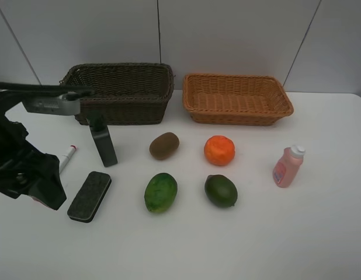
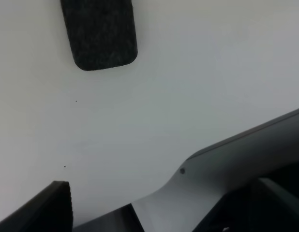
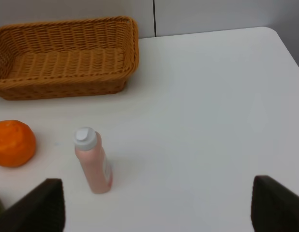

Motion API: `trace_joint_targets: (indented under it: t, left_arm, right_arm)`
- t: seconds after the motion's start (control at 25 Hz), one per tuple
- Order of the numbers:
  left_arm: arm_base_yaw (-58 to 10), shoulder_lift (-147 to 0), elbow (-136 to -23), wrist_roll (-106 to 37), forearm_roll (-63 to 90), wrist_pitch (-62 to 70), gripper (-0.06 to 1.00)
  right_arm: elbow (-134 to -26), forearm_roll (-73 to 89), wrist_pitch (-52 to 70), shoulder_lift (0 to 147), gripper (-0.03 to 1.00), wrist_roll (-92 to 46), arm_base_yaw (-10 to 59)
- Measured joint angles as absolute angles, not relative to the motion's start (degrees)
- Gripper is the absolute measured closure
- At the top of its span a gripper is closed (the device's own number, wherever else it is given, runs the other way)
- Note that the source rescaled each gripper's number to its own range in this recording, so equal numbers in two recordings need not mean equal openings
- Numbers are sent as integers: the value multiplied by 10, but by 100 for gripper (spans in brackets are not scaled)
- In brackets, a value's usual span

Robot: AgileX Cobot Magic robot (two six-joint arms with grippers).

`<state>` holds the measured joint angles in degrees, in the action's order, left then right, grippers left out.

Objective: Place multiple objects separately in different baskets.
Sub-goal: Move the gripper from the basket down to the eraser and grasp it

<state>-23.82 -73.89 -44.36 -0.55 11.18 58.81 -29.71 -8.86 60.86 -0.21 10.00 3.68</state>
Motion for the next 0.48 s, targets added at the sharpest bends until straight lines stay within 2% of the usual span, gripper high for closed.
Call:
trace_joint_targets:
  t: [0.28, 0.48]
  left_arm:
    - [-332, -807, -444, 86, 37, 526, -3]
    - [-342, -857, -444, 143, -12, 489, -3]
  right_arm:
    - [-297, -89, 609, -2, 2, 100, 37]
    - [-297, -89, 609, -2, 2, 100, 37]
